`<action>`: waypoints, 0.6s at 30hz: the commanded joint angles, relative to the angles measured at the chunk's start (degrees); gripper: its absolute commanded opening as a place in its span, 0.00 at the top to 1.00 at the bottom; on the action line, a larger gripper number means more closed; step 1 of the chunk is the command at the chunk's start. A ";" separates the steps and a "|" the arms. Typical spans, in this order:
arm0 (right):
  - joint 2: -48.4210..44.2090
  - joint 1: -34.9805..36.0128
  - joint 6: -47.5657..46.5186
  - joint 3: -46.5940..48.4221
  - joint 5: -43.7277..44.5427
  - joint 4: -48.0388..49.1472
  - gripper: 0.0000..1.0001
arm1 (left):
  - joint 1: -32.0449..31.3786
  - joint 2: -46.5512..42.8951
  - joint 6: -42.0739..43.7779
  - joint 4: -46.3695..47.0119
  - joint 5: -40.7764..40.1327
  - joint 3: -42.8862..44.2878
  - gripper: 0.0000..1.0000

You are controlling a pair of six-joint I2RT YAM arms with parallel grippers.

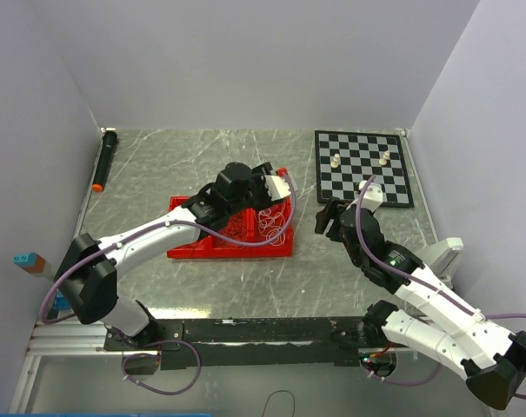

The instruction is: Untangle the cables

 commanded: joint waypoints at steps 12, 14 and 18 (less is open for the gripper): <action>2.66 -0.66 0.88 3.52 -1.04 -1.26 0.22 | 2.37 1.38 -14.82 -30.21 5.79 30.31 0.03; 3.45 -0.66 0.35 4.22 -2.18 -1.52 0.18 | 3.17 4.62 -17.90 -40.03 3.17 38.83 0.03; 5.55 -1.01 -1.14 6.50 -6.04 -2.39 0.00 | 6.58 10.70 -20.63 -57.82 1.03 53.80 0.03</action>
